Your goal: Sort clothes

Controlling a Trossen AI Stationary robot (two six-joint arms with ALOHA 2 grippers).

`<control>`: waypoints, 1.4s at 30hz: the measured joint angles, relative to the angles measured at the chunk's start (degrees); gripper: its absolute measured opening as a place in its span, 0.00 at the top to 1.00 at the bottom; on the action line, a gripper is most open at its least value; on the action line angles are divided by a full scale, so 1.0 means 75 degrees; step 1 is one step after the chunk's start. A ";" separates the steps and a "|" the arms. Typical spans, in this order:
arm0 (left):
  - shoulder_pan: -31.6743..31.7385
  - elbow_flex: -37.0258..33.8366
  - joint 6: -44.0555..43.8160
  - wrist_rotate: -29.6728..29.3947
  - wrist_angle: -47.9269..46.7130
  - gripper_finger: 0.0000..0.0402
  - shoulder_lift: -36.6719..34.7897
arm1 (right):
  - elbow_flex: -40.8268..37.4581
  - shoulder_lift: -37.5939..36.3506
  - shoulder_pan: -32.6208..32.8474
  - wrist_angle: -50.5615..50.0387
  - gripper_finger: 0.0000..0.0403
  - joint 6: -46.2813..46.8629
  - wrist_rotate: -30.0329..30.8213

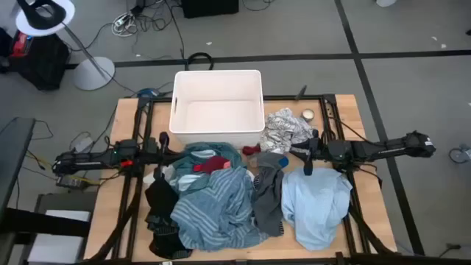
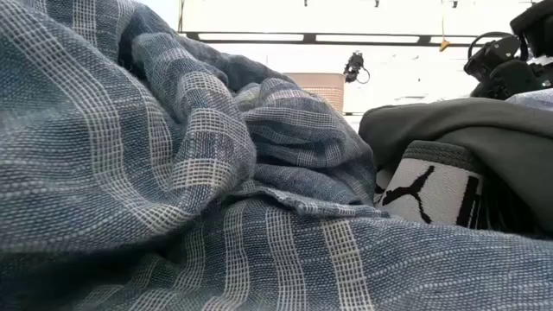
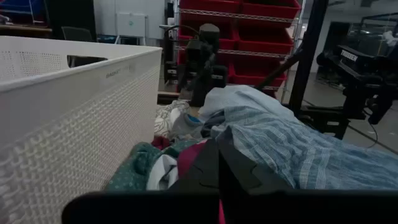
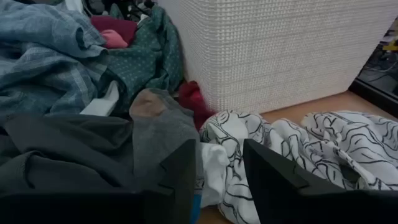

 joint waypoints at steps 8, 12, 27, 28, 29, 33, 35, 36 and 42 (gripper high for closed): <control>0.0002 0.0000 -0.0003 -0.0002 -0.0003 1.00 -0.0002 | 0.0001 0.0000 0.0001 -0.0001 0.67 0.0000 0.0001; -0.0001 -0.0003 0.0000 -0.0002 -0.0002 1.00 -0.0002 | 0.0001 0.0001 0.0000 -0.0001 0.67 0.0000 0.0003; -0.0001 -0.0001 0.0000 -0.0002 0.0000 1.00 0.0000 | -0.0002 0.0001 0.0001 -0.0001 0.67 0.0000 0.0003; 0.0002 -0.0003 0.0000 -0.0002 -0.0003 1.00 0.0000 | 0.0001 0.0001 0.0001 -0.0001 0.67 0.0000 0.0000; -0.0001 0.0000 -0.0003 -0.0002 0.0000 1.00 0.0000 | 0.0001 0.0001 -0.0002 -0.0001 0.67 0.0000 0.0003; 0.0001 -0.0001 0.0000 -0.0002 -0.0001 1.00 -0.0002 | 0.0000 0.0001 0.0000 -0.0001 0.67 -0.0001 0.0000; 0.0002 -0.0002 0.0000 -0.0002 -0.0001 1.00 -0.0002 | 0.0001 0.0001 0.0001 -0.0001 0.67 0.0000 0.0000; 0.0001 -0.0003 0.0000 -0.0002 0.0000 1.00 0.0000 | 0.0001 0.0001 0.0001 -0.0001 0.67 0.0000 0.0003; 0.0001 -0.0002 0.0000 -0.0002 -0.0001 1.00 -0.0001 | 0.0000 0.0000 -0.0001 0.0002 0.67 0.0000 0.0000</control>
